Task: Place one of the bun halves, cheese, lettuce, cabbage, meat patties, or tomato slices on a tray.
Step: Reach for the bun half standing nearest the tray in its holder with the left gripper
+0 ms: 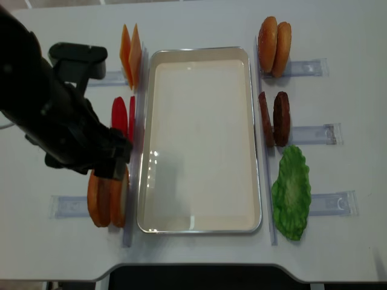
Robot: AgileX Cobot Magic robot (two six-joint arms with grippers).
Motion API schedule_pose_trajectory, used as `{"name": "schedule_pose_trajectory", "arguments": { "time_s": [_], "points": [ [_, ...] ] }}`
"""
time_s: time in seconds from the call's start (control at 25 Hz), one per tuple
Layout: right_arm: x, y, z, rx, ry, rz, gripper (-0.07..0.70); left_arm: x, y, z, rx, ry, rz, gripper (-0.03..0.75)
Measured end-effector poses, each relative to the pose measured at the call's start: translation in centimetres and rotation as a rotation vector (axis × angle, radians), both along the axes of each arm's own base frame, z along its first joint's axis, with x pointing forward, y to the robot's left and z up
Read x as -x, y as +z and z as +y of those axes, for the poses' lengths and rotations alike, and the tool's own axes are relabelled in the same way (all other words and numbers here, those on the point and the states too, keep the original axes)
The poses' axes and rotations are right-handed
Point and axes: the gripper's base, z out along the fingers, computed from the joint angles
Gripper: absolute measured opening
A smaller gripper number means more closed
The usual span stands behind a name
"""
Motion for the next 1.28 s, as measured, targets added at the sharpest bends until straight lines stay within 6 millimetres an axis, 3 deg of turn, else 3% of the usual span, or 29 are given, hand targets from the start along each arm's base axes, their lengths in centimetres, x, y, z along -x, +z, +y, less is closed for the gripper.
{"name": "schedule_pose_trajectory", "arguments": {
  "time_s": [0.16, 0.44, 1.28],
  "points": [
    [0.0, 0.0, 0.0, 0.0, 0.0, 0.0, 0.529, 0.3, -1.3, 0.5, -0.044, 0.021, 0.025, 0.517],
    [0.0, 0.0, 0.0, 0.0, 0.0, 0.0, 0.529, 0.1, -1.3, 0.8, -0.072, 0.084, -0.003, 0.517],
    [0.0, 0.0, 0.0, 0.0, 0.0, 0.0, 0.529, -2.1, -4.7, -0.9, -0.102, 0.118, 0.071, 0.517]
  ]
}}
